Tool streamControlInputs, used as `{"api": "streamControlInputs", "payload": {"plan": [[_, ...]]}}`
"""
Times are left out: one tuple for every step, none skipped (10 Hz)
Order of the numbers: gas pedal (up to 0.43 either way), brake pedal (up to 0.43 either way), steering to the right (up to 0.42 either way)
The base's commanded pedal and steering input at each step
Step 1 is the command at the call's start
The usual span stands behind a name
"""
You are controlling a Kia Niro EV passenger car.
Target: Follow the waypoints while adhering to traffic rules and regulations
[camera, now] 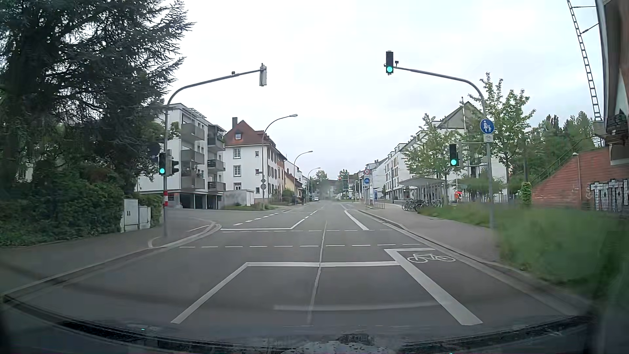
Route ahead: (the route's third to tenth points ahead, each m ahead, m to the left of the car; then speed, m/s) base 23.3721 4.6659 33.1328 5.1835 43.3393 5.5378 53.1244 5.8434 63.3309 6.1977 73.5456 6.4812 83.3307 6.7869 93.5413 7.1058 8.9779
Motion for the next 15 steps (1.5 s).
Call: {"api": "streamControlInputs", "payload": {"plan": [[0.138, 0.000, 0.006], [0.138, 0.000, 0.005], [0.138, 0.000, 0.005], [0.130, 0.000, 0.005], [0.130, 0.000, 0.005], [0.130, 0.000, 0.005], [0.130, 0.000, 0.004], [0.118, 0.000, 0.004], [0.110, 0.000, 0.004], [0.110, 0.000, 0.003], [0.098, 0.000, 0.003], [0.098, 0.000, 0.002], [0.098, 0.000, 0.002], [0.087, 0.000, 0.002], [0.087, 0.000, 0.002]]}}
